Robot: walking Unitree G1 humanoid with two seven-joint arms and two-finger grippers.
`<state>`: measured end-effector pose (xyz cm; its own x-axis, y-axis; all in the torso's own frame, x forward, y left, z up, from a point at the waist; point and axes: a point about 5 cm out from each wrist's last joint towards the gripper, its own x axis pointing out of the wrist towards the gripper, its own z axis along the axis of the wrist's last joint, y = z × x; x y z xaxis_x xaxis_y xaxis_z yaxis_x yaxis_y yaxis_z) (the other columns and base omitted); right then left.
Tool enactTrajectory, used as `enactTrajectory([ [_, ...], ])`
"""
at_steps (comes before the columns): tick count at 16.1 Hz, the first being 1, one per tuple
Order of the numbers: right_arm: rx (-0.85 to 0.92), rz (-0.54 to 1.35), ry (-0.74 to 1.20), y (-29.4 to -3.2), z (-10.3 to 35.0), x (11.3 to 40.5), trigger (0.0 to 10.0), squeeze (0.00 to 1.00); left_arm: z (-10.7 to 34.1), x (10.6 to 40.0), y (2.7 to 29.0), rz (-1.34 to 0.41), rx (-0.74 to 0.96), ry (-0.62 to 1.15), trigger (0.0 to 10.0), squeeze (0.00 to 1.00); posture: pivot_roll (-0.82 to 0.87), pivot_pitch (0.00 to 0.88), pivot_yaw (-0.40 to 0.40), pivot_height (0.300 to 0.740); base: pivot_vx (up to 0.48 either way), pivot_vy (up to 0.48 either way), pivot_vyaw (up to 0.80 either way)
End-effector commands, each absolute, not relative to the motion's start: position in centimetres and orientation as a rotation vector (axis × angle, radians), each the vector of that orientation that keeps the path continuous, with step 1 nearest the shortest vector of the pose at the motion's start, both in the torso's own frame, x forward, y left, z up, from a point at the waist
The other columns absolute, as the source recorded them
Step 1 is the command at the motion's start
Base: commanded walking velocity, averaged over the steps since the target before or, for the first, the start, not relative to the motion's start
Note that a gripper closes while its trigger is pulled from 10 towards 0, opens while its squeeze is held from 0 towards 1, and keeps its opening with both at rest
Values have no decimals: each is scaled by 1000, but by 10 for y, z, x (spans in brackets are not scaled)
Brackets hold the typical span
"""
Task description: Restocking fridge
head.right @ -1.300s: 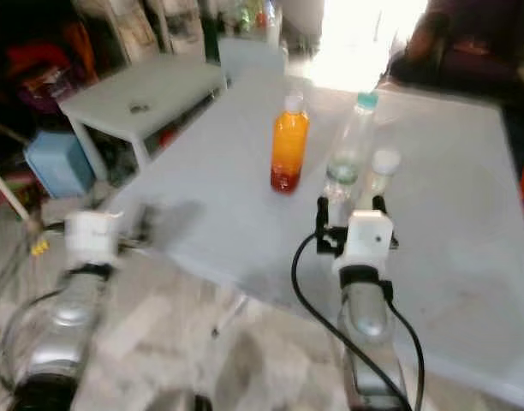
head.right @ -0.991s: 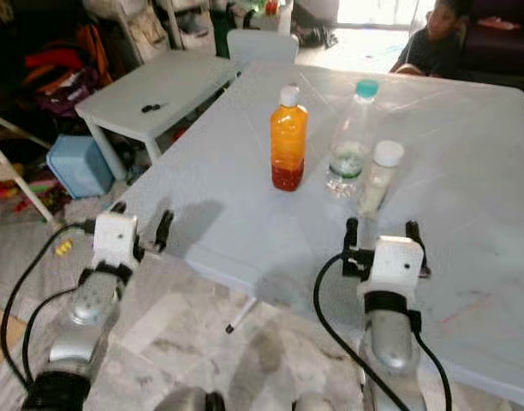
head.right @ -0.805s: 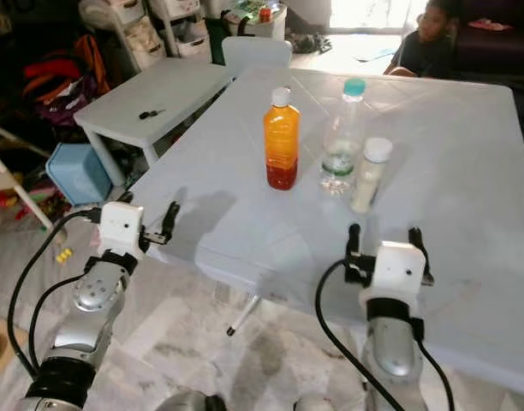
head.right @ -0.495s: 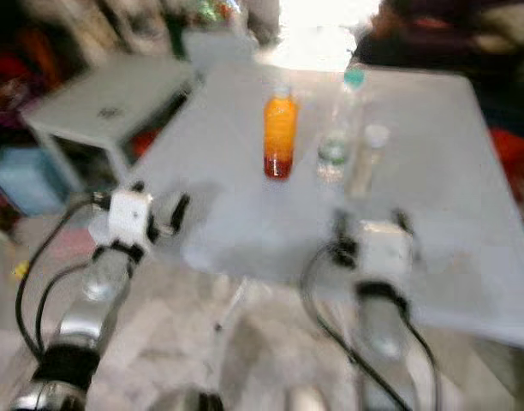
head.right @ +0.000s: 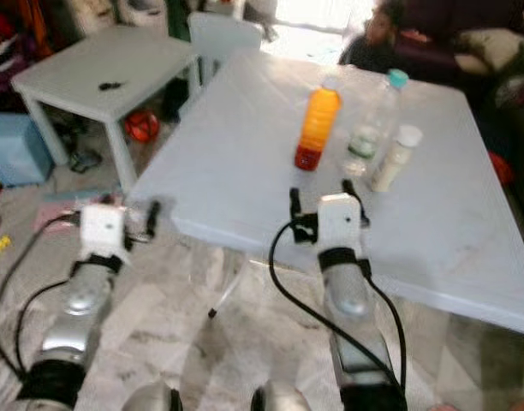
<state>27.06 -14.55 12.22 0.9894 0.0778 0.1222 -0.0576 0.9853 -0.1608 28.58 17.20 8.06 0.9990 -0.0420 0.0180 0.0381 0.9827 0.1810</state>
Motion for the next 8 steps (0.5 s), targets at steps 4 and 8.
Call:
enactTrajectory([
  [4,-163,63,-117,-147,120,276,10000,0,84,287,161,-53,166,-50,10000,0,-35,38,-91,740,0,0,-225],
  [8,-165,16,-159,-153,126,277,10000,0,107,308,143,-150,161,-130,10000,0,-78,50,-23,740,369,0,-762],
])
